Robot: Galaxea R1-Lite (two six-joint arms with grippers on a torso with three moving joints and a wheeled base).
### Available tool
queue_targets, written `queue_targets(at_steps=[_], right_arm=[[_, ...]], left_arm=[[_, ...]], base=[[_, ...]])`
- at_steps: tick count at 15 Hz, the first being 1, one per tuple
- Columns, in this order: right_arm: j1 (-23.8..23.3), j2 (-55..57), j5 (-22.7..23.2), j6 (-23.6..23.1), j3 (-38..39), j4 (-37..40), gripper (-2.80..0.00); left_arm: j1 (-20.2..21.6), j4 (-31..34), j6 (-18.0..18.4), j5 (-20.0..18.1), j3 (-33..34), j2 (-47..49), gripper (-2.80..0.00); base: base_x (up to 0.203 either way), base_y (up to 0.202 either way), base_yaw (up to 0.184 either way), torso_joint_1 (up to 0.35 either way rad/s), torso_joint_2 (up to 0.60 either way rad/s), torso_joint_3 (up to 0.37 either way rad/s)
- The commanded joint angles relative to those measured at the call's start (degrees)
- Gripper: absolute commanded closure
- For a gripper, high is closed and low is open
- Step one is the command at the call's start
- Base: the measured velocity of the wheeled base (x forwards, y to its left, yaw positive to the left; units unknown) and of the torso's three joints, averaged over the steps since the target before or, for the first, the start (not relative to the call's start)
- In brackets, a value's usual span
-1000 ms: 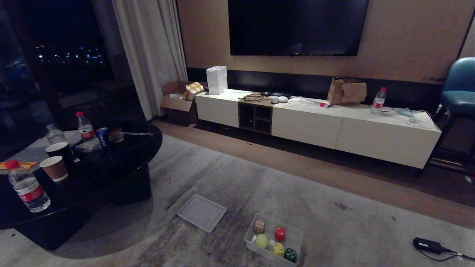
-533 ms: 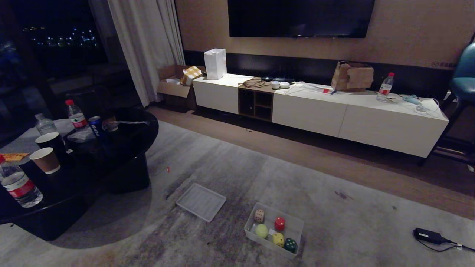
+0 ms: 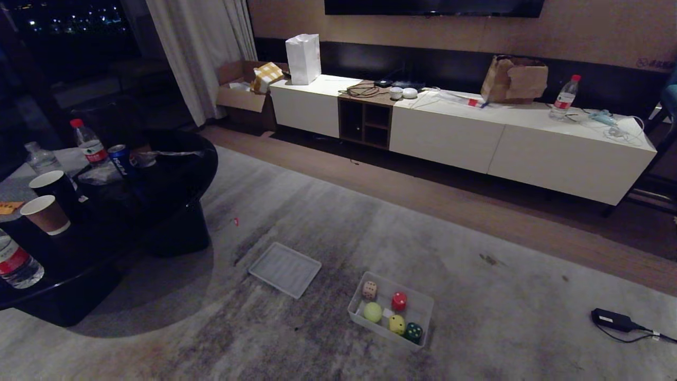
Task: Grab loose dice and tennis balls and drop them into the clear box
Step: Put the ball in the box
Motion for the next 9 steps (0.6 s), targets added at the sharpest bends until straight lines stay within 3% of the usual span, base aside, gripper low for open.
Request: queue_targets(at_steps=[1, 9], right_arm=[[0.02, 0.07, 0.02, 0.0, 0.01, 0.06, 0.0], [0.02, 0.07, 0.02, 0.0, 0.01, 0.06, 0.0]], left_arm=[[0.0, -0.02, -0.08, 0.06, 0.09, 0.06, 0.0], [0.0, -0.02, -0.08, 0.06, 0.09, 0.06, 0.0]], base=[[0.0, 0.0, 0.0, 0.006, 0.01, -0.206], [0.0, 0.0, 0.0, 0.003, 0.0, -0.198]])
